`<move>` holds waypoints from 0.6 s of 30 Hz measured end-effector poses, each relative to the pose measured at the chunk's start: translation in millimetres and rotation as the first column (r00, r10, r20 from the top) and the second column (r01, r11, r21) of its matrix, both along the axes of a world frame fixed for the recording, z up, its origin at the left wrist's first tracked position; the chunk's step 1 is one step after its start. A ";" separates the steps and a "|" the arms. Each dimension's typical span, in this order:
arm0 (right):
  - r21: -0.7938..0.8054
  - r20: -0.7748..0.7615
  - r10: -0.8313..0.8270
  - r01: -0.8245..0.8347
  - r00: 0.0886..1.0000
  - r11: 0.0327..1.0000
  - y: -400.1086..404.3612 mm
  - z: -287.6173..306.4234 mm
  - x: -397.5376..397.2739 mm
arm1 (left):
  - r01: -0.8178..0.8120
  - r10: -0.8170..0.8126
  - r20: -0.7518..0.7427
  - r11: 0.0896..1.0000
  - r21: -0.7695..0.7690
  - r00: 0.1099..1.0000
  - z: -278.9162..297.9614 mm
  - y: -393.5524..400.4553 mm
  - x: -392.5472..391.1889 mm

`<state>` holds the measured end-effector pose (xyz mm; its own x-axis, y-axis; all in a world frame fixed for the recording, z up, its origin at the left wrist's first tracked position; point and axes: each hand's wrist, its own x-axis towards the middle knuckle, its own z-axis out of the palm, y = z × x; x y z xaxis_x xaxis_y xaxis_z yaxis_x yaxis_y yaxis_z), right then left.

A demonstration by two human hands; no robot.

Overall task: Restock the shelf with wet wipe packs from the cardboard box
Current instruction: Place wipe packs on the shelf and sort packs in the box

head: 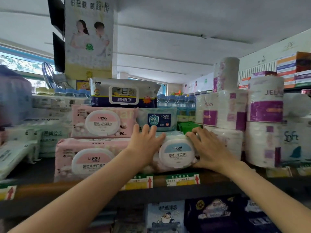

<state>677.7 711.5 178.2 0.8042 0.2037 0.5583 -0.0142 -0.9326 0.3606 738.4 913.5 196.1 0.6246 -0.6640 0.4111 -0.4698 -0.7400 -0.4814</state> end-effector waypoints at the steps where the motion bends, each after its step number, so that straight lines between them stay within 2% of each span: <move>1: -0.012 -0.034 -0.007 0.006 0.999 1.000 -0.5 0.7 0.1 | -0.010 0.011 -0.031 1.000 0.025 0.999 5.8 2.3 2.5; 2: -0.014 -0.085 -0.019 0.018 0.996 1.000 -0.6 4.9 -0.4 | -0.021 0.023 -0.061 0.999 0.038 0.998 10.2 4.8 3.9; 4: 0.104 -0.216 -0.018 0.041 0.976 0.994 1.1 21.3 -4.6 | -0.026 0.031 -0.112 0.999 0.048 0.993 13.3 6.5 5.0; 5: 0.164 -0.260 -0.003 0.047 0.966 0.985 1.9 30.6 -6.7 | -0.027 0.033 -0.129 0.998 0.050 0.991 13.2 5.8 4.3; 7: 0.188 -0.300 0.003 0.056 0.954 0.981 3.5 42.0 -10.7 | -0.029 0.037 -0.159 0.998 0.049 0.987 13.8 4.8 -0.6; 9: 0.216 -0.275 0.013 0.048 0.961 0.975 4.0 39.9 -16.4 | 0.021 -0.019 -0.168 1.000 0.010 0.986 16.7 4.1 -7.6; 12: 0.321 -0.072 0.038 -0.013 0.997 0.947 3.1 25.7 -37.3 | 0.241 -0.249 -0.101 0.967 -0.083 0.963 14.0 -7.0 -23.9; 15: 0.446 0.038 -0.006 -0.012 0.999 0.895 7.4 14.5 -83.0 | 0.530 -0.551 -0.087 0.827 -0.187 0.830 1.8 -35.7 -57.3; 18: 0.512 0.093 -0.172 0.101 0.981 0.853 11.5 -4.2 -154.5 | 0.747 -0.784 -0.195 0.621 -0.237 0.590 -21.1 -72.8 -104.0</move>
